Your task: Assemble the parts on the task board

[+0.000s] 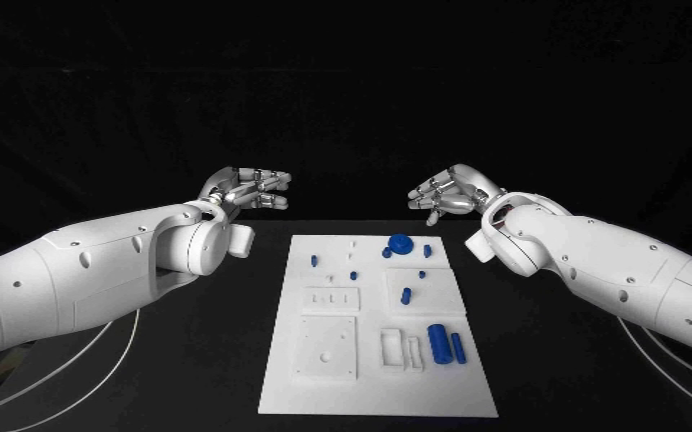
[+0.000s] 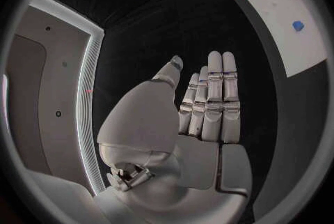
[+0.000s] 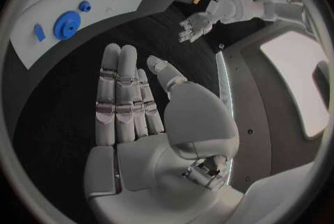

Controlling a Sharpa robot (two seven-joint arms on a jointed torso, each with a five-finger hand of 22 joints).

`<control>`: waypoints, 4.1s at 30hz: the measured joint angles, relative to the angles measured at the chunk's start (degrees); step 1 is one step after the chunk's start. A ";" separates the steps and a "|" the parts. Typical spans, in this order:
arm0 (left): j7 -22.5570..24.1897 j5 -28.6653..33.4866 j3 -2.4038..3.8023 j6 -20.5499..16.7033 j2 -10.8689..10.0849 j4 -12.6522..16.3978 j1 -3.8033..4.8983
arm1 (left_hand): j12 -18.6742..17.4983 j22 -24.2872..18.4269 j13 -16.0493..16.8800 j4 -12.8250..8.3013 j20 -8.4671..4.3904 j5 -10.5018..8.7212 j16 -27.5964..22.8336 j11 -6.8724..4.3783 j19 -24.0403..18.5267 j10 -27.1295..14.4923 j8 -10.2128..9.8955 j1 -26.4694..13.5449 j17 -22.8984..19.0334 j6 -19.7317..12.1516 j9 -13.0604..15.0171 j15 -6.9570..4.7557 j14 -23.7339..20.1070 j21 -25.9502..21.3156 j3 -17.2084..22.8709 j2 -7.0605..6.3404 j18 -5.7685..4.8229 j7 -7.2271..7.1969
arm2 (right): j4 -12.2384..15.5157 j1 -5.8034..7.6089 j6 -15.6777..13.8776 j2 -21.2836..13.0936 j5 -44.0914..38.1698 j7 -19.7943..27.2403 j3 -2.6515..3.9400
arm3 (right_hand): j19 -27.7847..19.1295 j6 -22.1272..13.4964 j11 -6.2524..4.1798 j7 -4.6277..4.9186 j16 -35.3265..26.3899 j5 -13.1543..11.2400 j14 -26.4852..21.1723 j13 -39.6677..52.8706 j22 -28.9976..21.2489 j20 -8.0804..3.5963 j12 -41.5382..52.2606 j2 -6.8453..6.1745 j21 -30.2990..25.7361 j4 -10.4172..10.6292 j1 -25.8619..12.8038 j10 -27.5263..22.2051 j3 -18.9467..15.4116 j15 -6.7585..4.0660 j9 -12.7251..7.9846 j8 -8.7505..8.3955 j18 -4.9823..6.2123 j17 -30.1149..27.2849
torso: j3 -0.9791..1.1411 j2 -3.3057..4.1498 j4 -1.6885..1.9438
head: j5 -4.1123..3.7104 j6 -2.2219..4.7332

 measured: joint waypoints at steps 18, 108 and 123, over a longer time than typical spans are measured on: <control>0.25 -4.14 1.10 4.86 -4.50 9.66 2.35 | 0.00 3.47 0.03 -1.90 1.08 -0.27 0.90 0.72 -4.45 -2.54 0.00 -0.83 0.94 -0.52 -0.01 0.62 -2.05 4.52 -2.05 -0.09 0.03 0.52 | 5.49 0.46 1.72 0.33 -36.47 -8.11 0.03 | 0.89 -0.89 1.32 0.10 17.59 -8.85 -0.55 -0.01 11.59 0.73 0.00 -3.89 11.33 -0.63 0.64 -4.38 6.22 0.95 -0.18 0.00 1.54 11.39 | -0.48 5.02 2.15 | -2.07 1.58; 0.22 -5.48 1.19 5.84 -5.17 10.60 3.48 | 0.00 3.19 0.00 -1.92 1.07 -2.11 1.13 1.14 -4.83 -4.16 -0.01 -1.03 0.95 -0.73 -0.04 0.83 -2.25 4.93 -3.29 0.10 0.03 0.72 | 9.13 -0.84 -1.56 2.55 -56.01 -18.82 -0.13 | -1.04 6.68 0.57 -1.95 20.95 -21.23 -1.48 -0.05 36.32 -1.05 -0.20 -5.31 11.49 3.04 2.84 3.10 27.04 -0.77 2.28 -0.40 -0.74 11.20 | -0.70 10.11 2.80 | -1.46 2.50; 0.20 -5.49 1.18 5.85 -4.70 10.27 3.48 | 0.00 3.12 0.05 -1.75 1.07 -3.14 1.13 1.13 -4.83 -4.16 -0.01 -1.03 1.02 -0.73 -0.04 0.83 -2.25 4.93 -3.46 0.10 0.03 0.72 | 8.34 -0.75 -10.16 6.57 -59.08 -25.27 -0.10 | -0.83 7.52 0.78 -1.98 20.94 -21.45 -1.31 -0.05 38.81 -1.23 -0.31 -5.91 11.00 3.70 3.44 3.30 27.68 -0.93 1.94 -0.41 -1.15 11.74 | -0.81 10.29 3.02 | -1.40 3.04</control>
